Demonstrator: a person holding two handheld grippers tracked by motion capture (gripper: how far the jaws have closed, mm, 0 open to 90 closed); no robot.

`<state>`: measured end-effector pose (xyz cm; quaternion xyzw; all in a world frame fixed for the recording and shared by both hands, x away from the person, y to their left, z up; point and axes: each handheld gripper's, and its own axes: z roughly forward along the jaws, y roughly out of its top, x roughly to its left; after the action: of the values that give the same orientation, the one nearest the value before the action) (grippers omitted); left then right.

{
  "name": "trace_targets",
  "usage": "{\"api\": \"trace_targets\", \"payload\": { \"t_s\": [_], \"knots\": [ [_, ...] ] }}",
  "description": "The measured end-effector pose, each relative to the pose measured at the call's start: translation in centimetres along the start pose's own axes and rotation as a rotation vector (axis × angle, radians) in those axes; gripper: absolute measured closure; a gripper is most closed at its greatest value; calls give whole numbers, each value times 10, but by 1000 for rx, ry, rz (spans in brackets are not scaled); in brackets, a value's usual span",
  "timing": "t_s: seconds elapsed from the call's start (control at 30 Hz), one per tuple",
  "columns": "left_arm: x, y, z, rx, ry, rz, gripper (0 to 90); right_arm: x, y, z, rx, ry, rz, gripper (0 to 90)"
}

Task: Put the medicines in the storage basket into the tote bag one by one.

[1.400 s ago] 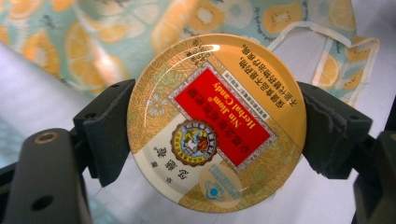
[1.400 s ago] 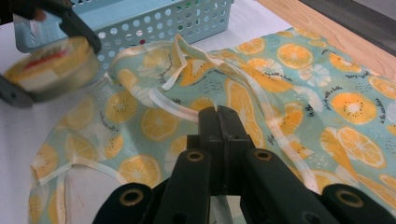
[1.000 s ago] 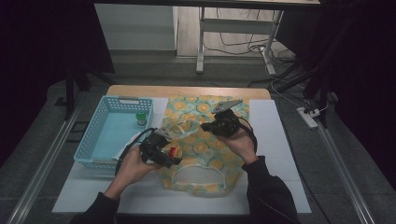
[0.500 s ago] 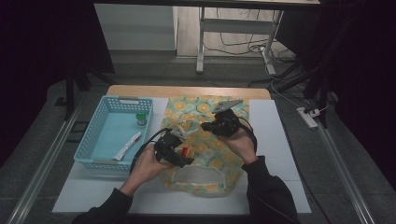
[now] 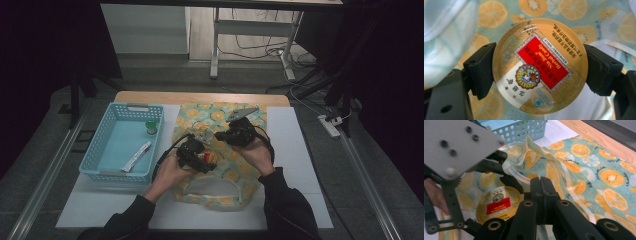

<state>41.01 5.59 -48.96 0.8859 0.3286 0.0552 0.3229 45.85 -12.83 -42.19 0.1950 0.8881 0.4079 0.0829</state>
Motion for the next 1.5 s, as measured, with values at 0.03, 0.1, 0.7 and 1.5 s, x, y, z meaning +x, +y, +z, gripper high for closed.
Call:
{"api": "trace_targets", "payload": {
  "t_s": [0.03,0.1,0.7,1.5],
  "knots": [
    [1,1,2,2,6,-2,199,0,0,0,1,0,0,900],
    [4,2,6,-1,11,-11,198,0,0,1,3,-1,1,900],
    [24,7,29,-21,56,-66,197,0,-2,7,23,1,8,900],
    [23,6,31,-33,79,-90,130,-1,-4,9,30,-3,4,900]
  ]
}}
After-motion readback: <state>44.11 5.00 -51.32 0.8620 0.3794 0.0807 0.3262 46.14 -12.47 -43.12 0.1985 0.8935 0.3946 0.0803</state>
